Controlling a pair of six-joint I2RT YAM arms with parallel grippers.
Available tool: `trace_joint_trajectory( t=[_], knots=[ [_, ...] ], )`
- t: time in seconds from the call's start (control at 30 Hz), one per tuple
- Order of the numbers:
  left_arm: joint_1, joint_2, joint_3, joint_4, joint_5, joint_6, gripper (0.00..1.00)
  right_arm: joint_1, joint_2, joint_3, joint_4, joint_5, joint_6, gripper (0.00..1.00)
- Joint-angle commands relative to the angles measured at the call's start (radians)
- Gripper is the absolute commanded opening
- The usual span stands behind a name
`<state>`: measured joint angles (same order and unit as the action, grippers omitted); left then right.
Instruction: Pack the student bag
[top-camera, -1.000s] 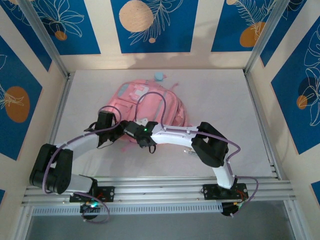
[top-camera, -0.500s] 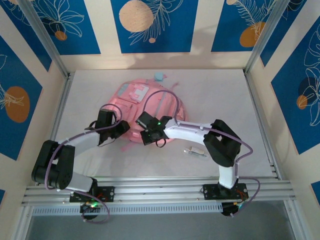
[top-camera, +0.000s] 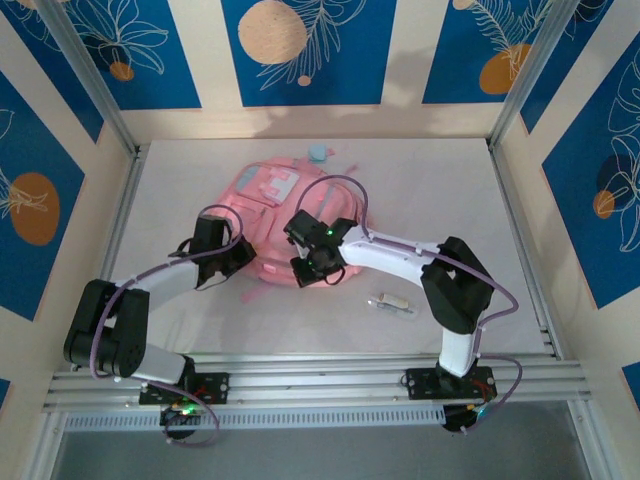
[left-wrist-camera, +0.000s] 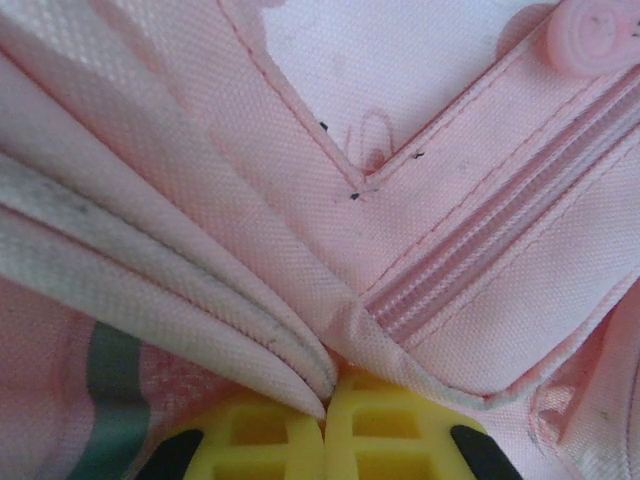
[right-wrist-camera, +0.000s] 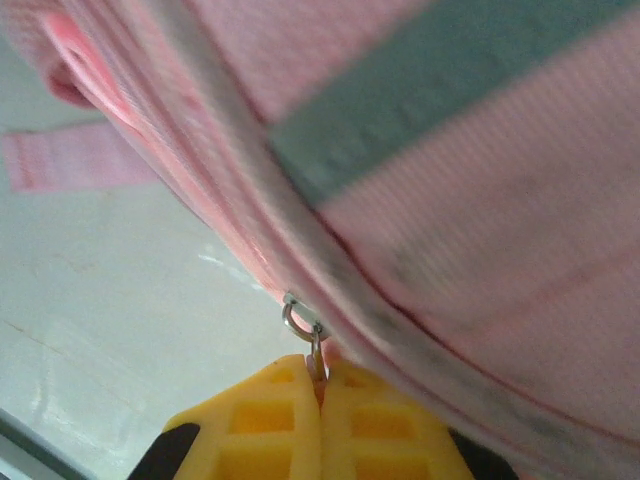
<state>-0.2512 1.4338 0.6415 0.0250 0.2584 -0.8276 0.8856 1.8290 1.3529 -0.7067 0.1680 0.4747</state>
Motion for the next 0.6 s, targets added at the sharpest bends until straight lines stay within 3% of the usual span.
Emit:
trace_joint_trajectory(
  t=[0.0, 0.33, 0.57],
  knots=[
    [0.053, 0.011, 0.032, -0.069, -0.144, 0.077, 0.0, -0.034, -0.031, 0.012, -0.232, 0.022, -0.031, 0.0],
    [0.108, 0.032, 0.074, -0.074, -0.145, 0.11, 0.0, -0.165, -0.099, 0.003, -0.335, 0.069, -0.105, 0.0],
    [0.143, 0.136, 0.211, -0.061, -0.14, 0.15, 0.0, -0.115, -0.09, -0.028, -0.131, -0.153, -0.168, 0.0]
  ],
)
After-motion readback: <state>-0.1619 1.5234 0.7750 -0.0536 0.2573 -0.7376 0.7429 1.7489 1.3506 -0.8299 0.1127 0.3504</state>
